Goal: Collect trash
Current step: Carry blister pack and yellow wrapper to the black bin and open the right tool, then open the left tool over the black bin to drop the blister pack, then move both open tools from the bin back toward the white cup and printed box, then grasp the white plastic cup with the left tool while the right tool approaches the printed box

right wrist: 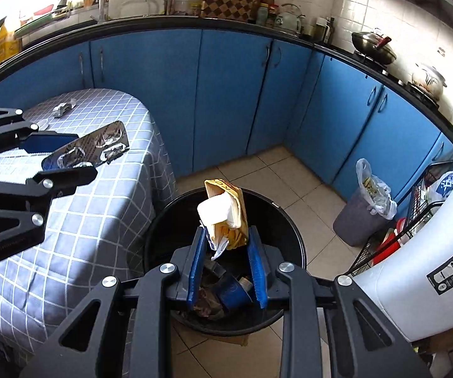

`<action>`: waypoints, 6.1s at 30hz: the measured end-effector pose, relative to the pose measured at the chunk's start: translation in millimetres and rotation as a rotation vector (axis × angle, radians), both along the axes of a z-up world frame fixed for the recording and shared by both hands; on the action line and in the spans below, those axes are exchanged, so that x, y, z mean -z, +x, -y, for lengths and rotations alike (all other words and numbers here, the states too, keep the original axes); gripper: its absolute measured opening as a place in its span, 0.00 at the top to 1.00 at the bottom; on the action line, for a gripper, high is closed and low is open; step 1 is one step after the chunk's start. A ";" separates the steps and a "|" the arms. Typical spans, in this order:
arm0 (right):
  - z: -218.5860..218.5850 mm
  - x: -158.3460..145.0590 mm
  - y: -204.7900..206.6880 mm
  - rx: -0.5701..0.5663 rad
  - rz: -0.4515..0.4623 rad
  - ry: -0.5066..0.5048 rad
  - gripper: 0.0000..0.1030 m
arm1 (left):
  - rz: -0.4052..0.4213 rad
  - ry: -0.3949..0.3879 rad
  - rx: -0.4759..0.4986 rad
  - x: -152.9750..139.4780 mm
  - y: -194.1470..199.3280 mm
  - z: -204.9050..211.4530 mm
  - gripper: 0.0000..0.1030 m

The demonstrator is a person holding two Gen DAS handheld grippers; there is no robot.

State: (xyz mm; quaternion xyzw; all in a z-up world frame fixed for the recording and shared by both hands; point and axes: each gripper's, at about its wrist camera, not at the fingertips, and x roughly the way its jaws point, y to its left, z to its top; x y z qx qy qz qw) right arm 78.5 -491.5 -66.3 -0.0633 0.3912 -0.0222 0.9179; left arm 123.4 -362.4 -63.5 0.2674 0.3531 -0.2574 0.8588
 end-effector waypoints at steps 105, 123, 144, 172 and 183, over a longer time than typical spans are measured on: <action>31.3 -13.3 12.3 0.137 0.068 -0.028 0.07 | 0.032 -0.121 -0.054 -35.6 37.1 6.8 0.03; -40.9 -43.6 33.1 0.048 0.085 -0.114 0.07 | 0.063 -0.208 -0.128 -54.8 44.7 -81.6 0.03; -185.7 -23.6 111.5 -0.182 0.032 -0.134 0.07 | -0.036 -0.232 -0.439 -7.9 112.9 -253.6 0.03; -242.9 20.8 175.4 -0.273 -0.046 -0.122 0.07 | -0.184 -0.209 -0.472 55.3 180.0 -287.1 0.27; -244.7 22.3 176.0 -0.279 -0.044 -0.124 0.07 | -0.159 -0.198 -0.452 50.6 176.3 -285.0 0.60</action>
